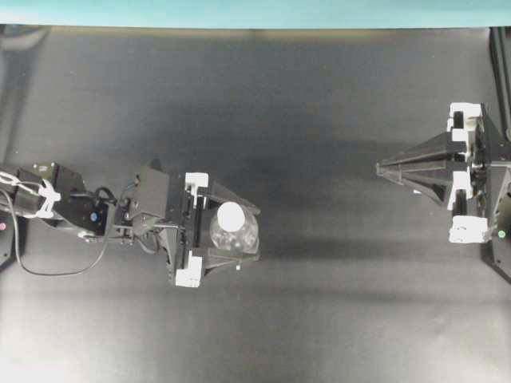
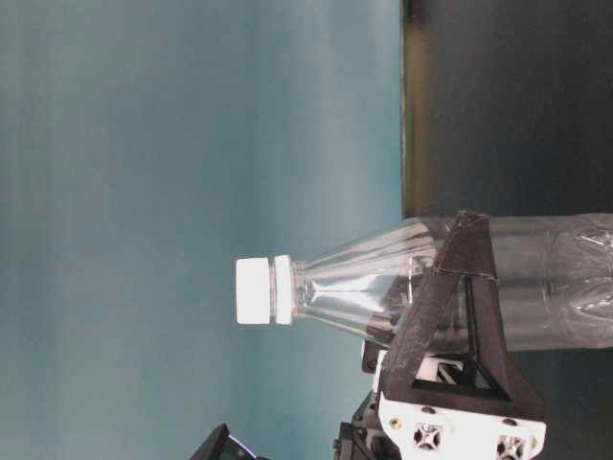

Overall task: Open the bottle cap by holding the bottle with the left arm and twisting the cap with the right arm.
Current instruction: 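Close the left gripper around the bottle body, then swing the right gripper over toward the white bottle cap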

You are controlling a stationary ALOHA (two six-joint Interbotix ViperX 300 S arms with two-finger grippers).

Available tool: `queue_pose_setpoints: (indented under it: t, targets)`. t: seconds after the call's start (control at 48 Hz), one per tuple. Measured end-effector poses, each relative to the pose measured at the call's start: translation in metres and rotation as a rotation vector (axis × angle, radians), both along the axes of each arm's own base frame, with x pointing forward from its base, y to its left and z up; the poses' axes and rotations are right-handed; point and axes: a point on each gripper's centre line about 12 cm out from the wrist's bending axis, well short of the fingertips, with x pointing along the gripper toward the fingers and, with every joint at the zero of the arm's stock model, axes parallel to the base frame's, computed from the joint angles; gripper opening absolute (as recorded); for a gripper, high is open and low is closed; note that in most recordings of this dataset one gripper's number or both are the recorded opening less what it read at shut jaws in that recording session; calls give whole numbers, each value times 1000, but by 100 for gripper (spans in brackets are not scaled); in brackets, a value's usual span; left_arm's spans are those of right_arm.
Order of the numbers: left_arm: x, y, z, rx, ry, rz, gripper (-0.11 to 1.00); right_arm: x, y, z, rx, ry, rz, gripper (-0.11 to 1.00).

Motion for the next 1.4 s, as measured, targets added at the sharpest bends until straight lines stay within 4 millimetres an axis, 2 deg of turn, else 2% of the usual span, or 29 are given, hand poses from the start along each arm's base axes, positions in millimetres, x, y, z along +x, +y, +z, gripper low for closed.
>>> queue_pose_setpoints:
  t: [0.334,0.5,0.667,0.792,0.938,1.084,1.272,1.397]
  targets:
    - [2,1,-7,11,61,2,97,0,0,-2,39,17,-3,0]
    - [-4,3,-28,16,150,6,98,-1,1,-3,46,27,-2,0]
    - [-3,1,-29,17,157,2,97,-1,1,-3,49,27,-2,0]
    - [-3,0,-29,17,157,-1,94,-1,1,-3,49,24,-3,0]
    - [0,-1,-27,23,151,-6,84,-1,1,-3,47,27,-2,0]
    - [0,-3,-29,51,167,-16,83,-1,1,-5,52,45,1,0]
    - [0,-4,-31,95,185,-31,83,0,5,-6,112,128,12,0]
    - [0,-5,-31,102,189,-35,83,6,10,-3,188,281,28,0]
